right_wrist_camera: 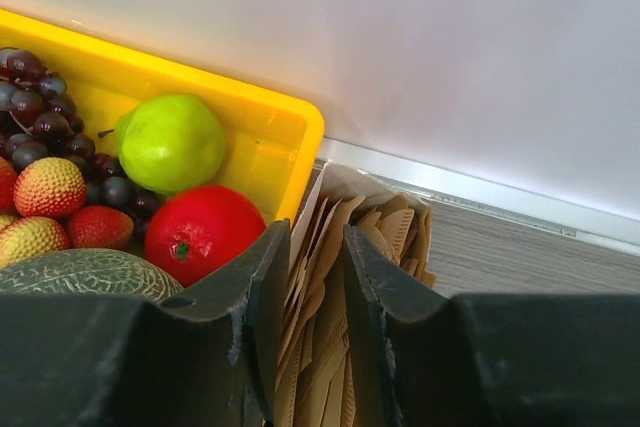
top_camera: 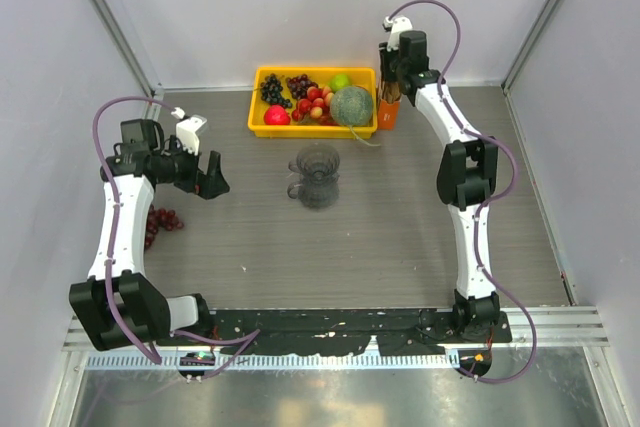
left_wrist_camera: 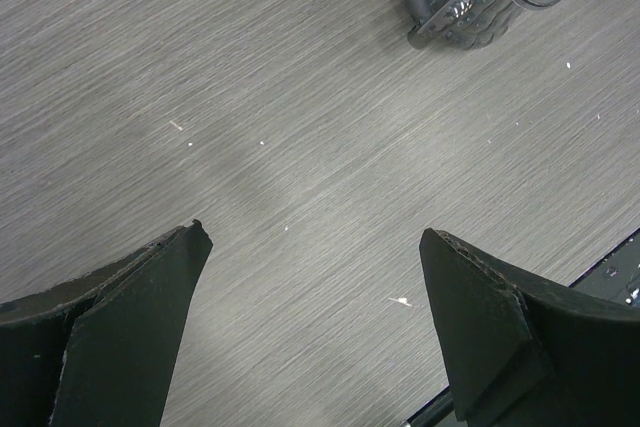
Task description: Place the coffee filter in the dripper
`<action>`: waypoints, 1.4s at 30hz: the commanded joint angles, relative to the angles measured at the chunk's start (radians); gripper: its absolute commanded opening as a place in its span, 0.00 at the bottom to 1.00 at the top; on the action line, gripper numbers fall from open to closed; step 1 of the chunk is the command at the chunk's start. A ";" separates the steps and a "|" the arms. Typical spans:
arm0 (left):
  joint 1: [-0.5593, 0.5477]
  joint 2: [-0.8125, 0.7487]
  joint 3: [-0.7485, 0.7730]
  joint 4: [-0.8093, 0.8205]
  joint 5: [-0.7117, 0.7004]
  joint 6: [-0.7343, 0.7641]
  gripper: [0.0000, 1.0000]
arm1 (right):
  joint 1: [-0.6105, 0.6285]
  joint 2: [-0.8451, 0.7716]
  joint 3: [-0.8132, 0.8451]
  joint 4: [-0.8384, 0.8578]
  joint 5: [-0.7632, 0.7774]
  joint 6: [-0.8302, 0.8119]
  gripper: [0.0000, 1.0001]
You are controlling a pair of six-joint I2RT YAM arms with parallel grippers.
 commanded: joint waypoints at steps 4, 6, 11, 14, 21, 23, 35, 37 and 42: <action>0.004 0.014 0.035 0.033 0.018 -0.007 0.99 | 0.011 0.002 0.074 0.024 0.013 -0.020 0.30; 0.004 0.015 0.036 0.033 0.018 -0.009 0.99 | 0.009 0.000 0.077 0.024 0.013 -0.026 0.27; 0.002 0.018 0.039 0.033 0.016 -0.009 0.99 | 0.011 -0.007 0.077 0.024 0.048 -0.044 0.17; 0.004 0.015 0.038 0.032 0.015 -0.007 0.99 | 0.011 -0.014 0.075 0.027 0.056 -0.054 0.07; 0.004 0.014 0.046 0.024 0.021 -0.012 0.99 | 0.011 -0.058 0.058 0.025 0.050 -0.072 0.05; 0.004 0.009 0.050 0.018 0.024 -0.010 0.99 | 0.009 -0.090 0.040 0.021 -0.006 -0.075 0.05; 0.002 -0.017 0.082 0.004 0.068 -0.036 0.99 | 0.005 -0.254 -0.055 0.002 -0.100 -0.074 0.05; 0.004 -0.021 0.081 0.003 0.076 -0.038 0.99 | 0.002 -0.270 -0.049 -0.010 -0.114 -0.075 0.05; 0.004 -0.044 0.078 0.021 0.079 -0.064 0.99 | -0.014 -0.332 -0.058 -0.033 -0.166 -0.064 0.05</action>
